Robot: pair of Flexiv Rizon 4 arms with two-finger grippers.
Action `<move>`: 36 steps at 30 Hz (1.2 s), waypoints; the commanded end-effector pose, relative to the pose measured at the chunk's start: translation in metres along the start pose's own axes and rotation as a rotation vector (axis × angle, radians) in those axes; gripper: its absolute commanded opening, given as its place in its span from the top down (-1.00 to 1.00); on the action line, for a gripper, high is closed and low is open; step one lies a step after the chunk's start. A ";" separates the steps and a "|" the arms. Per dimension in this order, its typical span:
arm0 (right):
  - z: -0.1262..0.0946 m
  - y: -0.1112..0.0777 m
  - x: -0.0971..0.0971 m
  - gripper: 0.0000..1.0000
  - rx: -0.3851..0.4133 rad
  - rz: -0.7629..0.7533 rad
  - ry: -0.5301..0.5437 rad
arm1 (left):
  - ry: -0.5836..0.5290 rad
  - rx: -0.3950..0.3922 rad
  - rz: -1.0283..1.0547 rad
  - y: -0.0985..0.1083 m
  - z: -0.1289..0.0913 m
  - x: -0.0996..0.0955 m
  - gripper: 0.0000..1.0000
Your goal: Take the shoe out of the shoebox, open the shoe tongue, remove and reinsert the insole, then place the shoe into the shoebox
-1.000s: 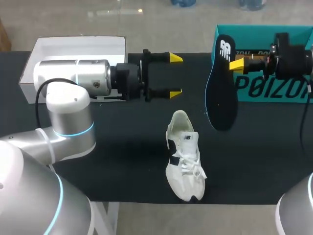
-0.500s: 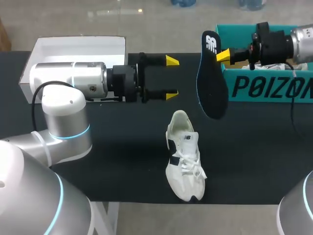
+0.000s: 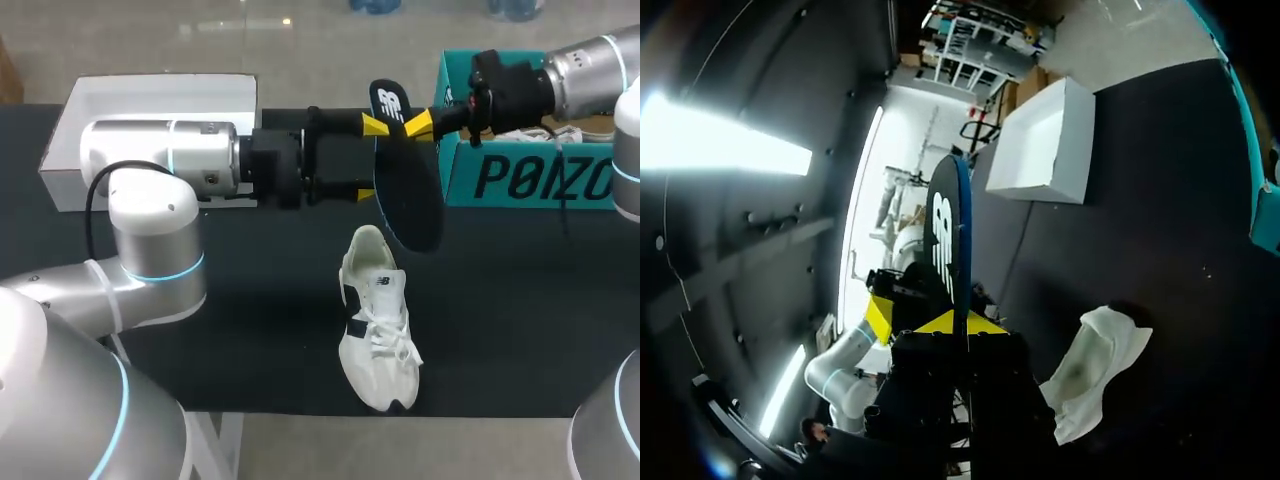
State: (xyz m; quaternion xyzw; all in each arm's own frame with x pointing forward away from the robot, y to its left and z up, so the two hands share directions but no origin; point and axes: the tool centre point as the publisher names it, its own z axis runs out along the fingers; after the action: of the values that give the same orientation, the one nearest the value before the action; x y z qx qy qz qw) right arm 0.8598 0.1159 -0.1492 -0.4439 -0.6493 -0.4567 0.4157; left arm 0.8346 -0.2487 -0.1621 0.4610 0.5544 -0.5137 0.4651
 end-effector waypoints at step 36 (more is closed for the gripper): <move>0.016 0.010 0.015 1.00 -0.088 -0.007 0.044 | -0.009 -0.027 0.009 0.003 0.006 0.005 -0.97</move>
State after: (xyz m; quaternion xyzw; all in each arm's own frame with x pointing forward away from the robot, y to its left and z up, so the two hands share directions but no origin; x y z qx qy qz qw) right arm 0.8620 0.1336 -0.1351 -0.4490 -0.6209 -0.4961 0.4085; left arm 0.8374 -0.2539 -0.1665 0.4545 0.5582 -0.5059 0.4752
